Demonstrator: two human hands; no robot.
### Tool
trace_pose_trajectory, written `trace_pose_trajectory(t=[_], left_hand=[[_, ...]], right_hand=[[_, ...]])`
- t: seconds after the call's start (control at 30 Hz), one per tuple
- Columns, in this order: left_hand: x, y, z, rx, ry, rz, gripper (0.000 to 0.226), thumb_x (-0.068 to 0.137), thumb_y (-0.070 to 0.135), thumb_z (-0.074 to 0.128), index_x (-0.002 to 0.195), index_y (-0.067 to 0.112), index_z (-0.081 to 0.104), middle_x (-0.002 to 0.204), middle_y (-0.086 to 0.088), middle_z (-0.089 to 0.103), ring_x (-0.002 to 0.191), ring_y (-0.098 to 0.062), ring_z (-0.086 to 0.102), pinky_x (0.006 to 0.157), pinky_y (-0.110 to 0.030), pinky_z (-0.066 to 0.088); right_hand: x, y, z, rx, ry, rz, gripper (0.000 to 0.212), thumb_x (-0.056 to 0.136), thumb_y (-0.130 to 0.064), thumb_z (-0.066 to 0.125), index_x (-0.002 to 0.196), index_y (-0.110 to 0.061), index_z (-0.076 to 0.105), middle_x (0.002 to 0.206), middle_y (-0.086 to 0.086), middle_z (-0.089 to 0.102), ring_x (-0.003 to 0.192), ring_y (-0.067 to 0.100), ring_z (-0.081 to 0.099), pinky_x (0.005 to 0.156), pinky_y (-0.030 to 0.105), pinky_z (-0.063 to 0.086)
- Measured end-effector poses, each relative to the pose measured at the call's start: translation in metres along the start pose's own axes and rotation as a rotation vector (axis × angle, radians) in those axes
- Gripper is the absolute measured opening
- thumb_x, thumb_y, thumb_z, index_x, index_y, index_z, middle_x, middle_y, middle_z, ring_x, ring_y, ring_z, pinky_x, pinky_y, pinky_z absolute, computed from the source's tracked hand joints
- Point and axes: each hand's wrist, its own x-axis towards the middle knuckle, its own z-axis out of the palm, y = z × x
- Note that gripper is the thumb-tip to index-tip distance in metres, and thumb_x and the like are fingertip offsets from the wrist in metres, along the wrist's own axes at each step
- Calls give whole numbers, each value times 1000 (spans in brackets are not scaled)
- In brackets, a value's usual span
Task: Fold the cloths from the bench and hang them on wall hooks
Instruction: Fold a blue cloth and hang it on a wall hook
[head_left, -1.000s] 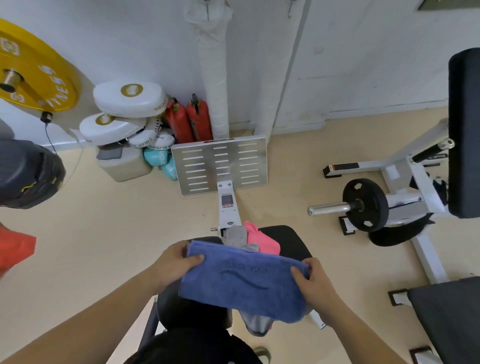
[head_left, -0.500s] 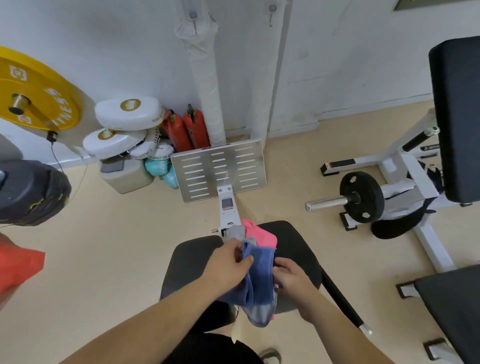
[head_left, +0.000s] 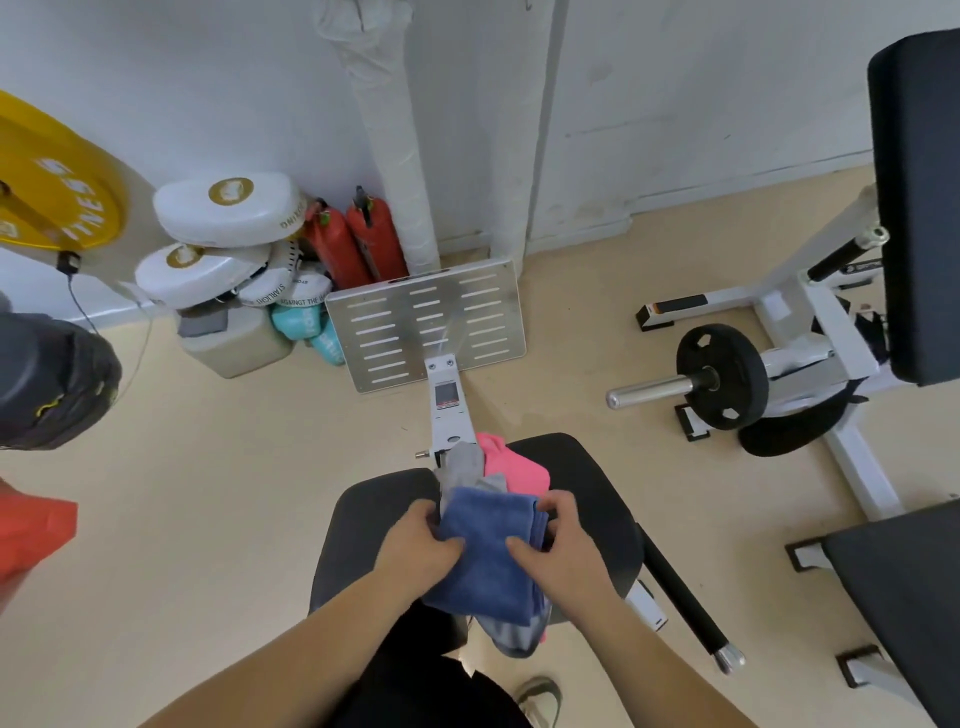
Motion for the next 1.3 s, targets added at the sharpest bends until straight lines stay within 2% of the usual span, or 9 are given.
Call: trace_pose_trajectory(t=[0.1,0.23,0.43,0.6,0.8,0.93,1.1,1.2,1.3], left_hand=[[5,1,1,-147,-80,-38,23,70,24,72,91,14,70,87,-4,76,85,-21,72,83,-43,61],[3,13,2,-246,-106,12,19,78,19,76,94,15,69,82,-2,73,76,-14,67,70,-26,56],[-9,31,12,-149,-179,119,21,100,33,53,112,34,70,96,4,73,90,-15,69,88,-35,58],[-13,34,26,-38,-145,192,27,91,30,69,111,28,52,86,7,62,76,-5,60,73,-21,53],[-9,44,39,-48,-123,89,51,81,51,77,108,23,45,98,5,61,81,-8,59,78,-25,48],[-33,51,25,-98,-102,264,48,80,48,79,108,31,46,94,12,62,80,-2,61,71,-16,46],[-91,42,-9,-215,-188,564,46,70,42,86,104,38,56,94,9,70,81,-3,68,70,-17,54],[-130,25,-19,32,-106,799,44,69,42,80,105,41,56,99,16,60,88,-4,61,76,-24,52],[-172,11,-19,203,-92,1011,37,76,39,75,110,41,59,102,17,61,93,-3,59,82,-26,53]], right_hand=[[3,-1,16,-420,-86,-84,46,84,-50,60,124,-40,39,115,-1,45,102,22,56,82,36,54],[3,3,26,-581,-109,-89,48,82,-55,59,127,-43,47,122,0,35,111,23,45,73,29,44],[3,5,22,-121,26,19,33,88,-23,58,104,-45,39,91,-14,51,74,6,57,67,28,46],[-5,10,-1,212,76,158,35,98,-12,55,127,-33,52,93,-2,71,86,14,69,88,43,61],[-16,-3,-10,324,-2,214,56,98,-6,54,145,-31,37,112,-6,68,113,17,65,99,34,56],[-43,-10,-19,475,53,213,80,98,-5,59,162,-24,15,112,-3,73,108,11,67,85,26,56],[-106,-11,-34,607,35,113,110,76,-18,90,157,-40,20,127,-4,64,117,18,67,99,45,58],[-152,-10,-40,412,-25,-47,92,78,-8,88,146,-39,35,131,-7,57,112,6,66,78,21,60],[-200,-3,-34,30,62,-260,76,76,-14,87,139,-32,48,130,-15,54,113,-8,56,83,12,52]])
